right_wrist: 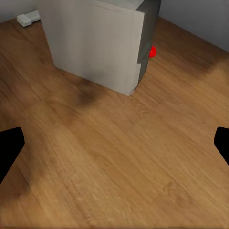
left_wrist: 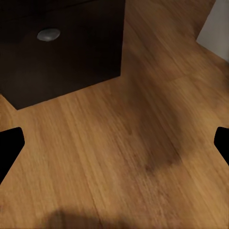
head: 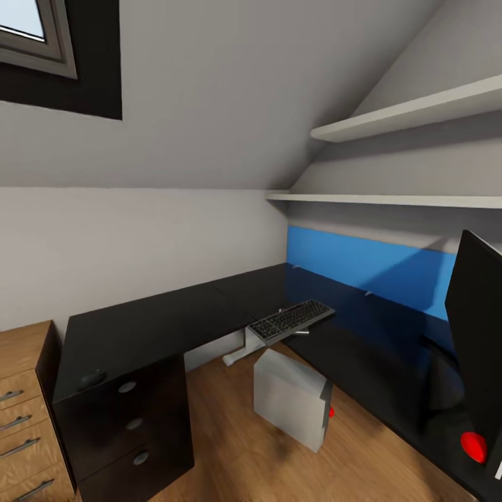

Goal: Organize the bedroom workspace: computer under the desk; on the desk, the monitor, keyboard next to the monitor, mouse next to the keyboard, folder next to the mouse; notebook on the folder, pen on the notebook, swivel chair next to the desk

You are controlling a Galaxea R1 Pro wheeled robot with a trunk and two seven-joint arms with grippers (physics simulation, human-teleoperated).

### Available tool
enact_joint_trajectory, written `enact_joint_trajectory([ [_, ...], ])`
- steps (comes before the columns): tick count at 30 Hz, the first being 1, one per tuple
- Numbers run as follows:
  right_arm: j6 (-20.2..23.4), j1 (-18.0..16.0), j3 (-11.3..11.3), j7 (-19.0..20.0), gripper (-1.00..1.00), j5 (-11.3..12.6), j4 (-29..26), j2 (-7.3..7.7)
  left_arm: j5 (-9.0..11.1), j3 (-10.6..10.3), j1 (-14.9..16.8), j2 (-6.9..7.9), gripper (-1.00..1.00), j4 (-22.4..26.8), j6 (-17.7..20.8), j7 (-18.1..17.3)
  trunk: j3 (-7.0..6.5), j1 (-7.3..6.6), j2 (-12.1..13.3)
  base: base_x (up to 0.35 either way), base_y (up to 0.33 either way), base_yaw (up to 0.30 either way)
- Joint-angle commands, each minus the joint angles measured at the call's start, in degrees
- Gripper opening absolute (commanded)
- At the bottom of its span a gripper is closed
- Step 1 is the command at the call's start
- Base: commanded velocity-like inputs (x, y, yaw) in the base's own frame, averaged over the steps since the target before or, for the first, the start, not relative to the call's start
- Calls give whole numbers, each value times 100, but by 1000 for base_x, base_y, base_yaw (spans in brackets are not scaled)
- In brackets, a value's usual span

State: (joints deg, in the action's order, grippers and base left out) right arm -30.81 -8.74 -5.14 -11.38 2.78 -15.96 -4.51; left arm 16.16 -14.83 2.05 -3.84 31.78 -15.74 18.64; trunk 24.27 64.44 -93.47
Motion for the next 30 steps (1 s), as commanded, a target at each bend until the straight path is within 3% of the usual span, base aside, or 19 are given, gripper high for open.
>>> enact_joint_trajectory([
  [1, -14, -5, -48, -40, 100, 29, 4, 3, 60, -46, 6, 8, 100, 6, -30, 42, 16, -1, -4, 0, 0, 0],
  [11, -15, -5, -55, -40, 100, 26, 12, -49, 78, -21, -2, 17, 100, 540, -202, 53, 71, -1, -4, 0, 0, 0],
  [17, -43, -5, -58, -39, 100, 8, 7, -124, 68, -27, -3, 16, 100, 602, -223, 46, 75, -1, -4, 0, 0, 0],
  [30, -48, -5, -36, -46, 100, 3, -3, -121, 69, -32, -3, 16, 100, 618, -226, 44, 76, -1, -4, 0, 0, 0],
])
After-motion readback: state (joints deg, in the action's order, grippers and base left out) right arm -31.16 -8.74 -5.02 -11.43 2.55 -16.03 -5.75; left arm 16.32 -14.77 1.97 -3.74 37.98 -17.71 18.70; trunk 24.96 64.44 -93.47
